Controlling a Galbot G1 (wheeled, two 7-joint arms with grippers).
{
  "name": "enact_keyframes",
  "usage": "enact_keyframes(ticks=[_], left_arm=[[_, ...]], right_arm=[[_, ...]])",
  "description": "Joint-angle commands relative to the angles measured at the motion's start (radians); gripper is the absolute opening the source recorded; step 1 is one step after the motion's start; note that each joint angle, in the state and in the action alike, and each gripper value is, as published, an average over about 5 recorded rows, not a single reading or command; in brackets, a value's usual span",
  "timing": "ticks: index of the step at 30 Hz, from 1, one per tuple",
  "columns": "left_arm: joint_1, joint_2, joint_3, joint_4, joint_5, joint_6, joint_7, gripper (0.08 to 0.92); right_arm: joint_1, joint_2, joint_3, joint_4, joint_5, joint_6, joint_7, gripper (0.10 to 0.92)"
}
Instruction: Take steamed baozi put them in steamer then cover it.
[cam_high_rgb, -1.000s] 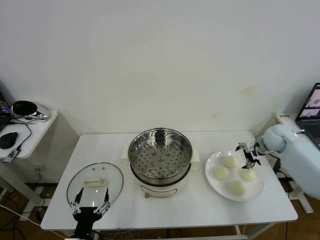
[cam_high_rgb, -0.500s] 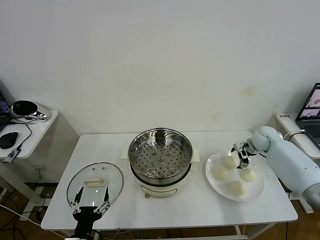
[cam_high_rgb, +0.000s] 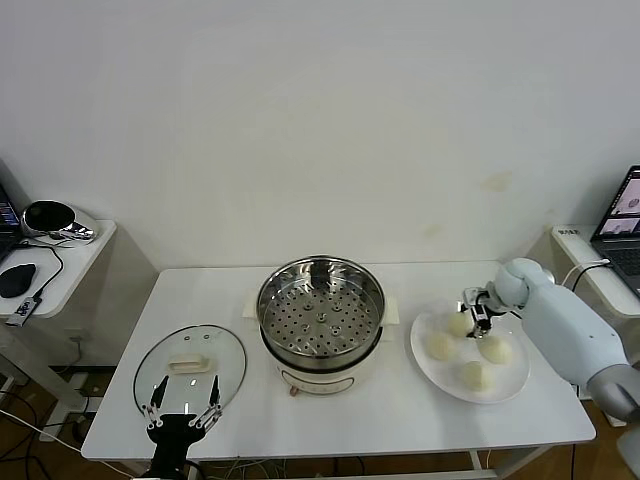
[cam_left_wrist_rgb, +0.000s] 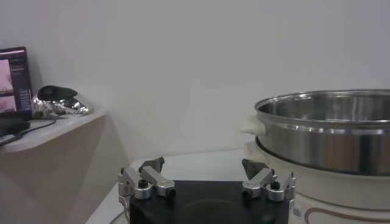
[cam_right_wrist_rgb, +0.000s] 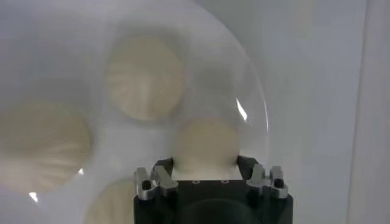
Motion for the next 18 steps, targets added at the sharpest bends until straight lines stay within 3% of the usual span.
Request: enact_keyframes(ticks=[1,18], left_arm=[[0.004,0.000,0.003,-0.006,0.001,-0.001,0.000,0.823],[0.001,0.014,0.004,-0.005,-0.023,-0.006,0.005,0.823]], right_arm=[[0.020,-0.009,-0.020,0.006,0.014,-0.003,-0.013,0.537],[0.523,-0.236,-0.440,0.377,0.502,0.001,-0.122,0.535]])
